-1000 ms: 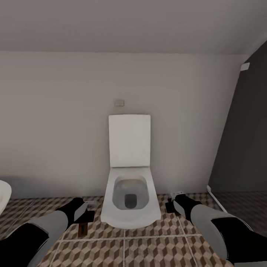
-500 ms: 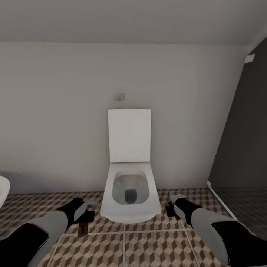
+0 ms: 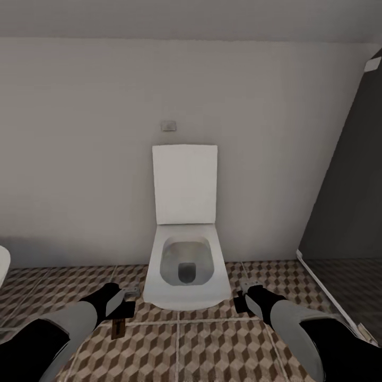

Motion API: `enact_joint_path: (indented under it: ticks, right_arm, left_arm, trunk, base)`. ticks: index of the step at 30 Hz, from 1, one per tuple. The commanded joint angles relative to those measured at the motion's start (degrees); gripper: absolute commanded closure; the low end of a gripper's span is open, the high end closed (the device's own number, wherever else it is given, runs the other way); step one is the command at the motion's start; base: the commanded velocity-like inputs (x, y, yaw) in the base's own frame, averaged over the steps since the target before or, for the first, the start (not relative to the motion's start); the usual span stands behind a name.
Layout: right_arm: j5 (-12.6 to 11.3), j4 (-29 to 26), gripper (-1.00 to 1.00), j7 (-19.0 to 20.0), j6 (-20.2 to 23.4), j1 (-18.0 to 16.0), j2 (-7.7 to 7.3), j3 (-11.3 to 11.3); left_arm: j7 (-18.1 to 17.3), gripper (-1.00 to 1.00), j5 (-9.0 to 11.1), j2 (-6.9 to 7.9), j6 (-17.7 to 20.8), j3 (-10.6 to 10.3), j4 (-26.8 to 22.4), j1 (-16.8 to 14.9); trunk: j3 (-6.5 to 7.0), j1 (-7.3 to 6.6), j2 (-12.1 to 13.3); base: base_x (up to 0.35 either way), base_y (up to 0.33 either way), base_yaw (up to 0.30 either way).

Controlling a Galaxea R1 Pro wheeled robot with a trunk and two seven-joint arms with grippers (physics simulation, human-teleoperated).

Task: Take the four mousetraps from the cabinet in the bathroom and place them on the bathroom floor. Make sure all four end up on the same floor surface, and ensure that at least two of them are either under or directly next to the same bathroom sink.

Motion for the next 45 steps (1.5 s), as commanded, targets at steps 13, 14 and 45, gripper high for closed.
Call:
enact_joint_path:
  ticks: [13,14,45]
  right_arm:
    - [0.1,0.09,1.0,0.06,0.14,-0.03,0.09,0.46]
    - [0.12,0.09,1.0,0.07,0.14,-0.03,0.09,0.46]
    - [0.14,0.09,1.0,0.08,0.14,-0.04,0.09,0.46]
  left_arm:
    - [0.32,1.0,0.42,0.06,0.36,-0.28,-0.18,0.01]
    - [0.33,1.0,0.41,0.06,0.36,-0.28,-0.19,0.01]
    - [0.26,1.0,0.4,0.06,0.36,-0.28,-0.21,0.01]
  trunk:
    - [-2.94,0.32,-0.2]
    - [-3.16,0.34,-0.22]
    - [-10.03,1.14,-0.63]
  base:
    - [0.0,0.0,0.0]
    - [0.0,0.0,0.0]
    - [0.0,0.0,0.0]
